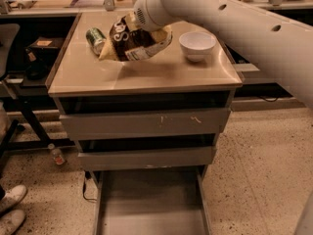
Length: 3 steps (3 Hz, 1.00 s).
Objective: Pick brown chip bag from bottom drawer and place on counter
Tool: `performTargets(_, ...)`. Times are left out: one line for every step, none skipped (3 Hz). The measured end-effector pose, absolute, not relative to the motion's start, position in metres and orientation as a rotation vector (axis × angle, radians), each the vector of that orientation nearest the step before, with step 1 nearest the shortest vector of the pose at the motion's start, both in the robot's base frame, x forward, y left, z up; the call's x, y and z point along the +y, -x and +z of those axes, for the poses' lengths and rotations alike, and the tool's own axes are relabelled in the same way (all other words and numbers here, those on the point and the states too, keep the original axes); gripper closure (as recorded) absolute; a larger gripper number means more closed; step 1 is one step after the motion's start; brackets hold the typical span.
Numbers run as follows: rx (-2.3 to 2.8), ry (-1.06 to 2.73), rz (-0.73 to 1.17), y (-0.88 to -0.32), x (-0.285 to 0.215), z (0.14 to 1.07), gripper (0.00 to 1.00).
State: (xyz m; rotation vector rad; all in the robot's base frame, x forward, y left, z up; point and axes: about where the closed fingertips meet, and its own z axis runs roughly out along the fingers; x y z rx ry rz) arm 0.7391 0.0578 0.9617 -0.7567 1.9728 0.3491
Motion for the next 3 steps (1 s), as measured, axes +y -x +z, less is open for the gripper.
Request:
performTargets(2.01, 0.723, 0.28, -0.7584, 0.0227, 0.9561, 1.0)
performTargets(2.01, 0.723, 0.28, -0.7584, 0.0227, 0.9561, 0.98)
performTargets(2.01, 0.723, 0.28, -0.7583, 0.0227, 0.9561, 0.79)
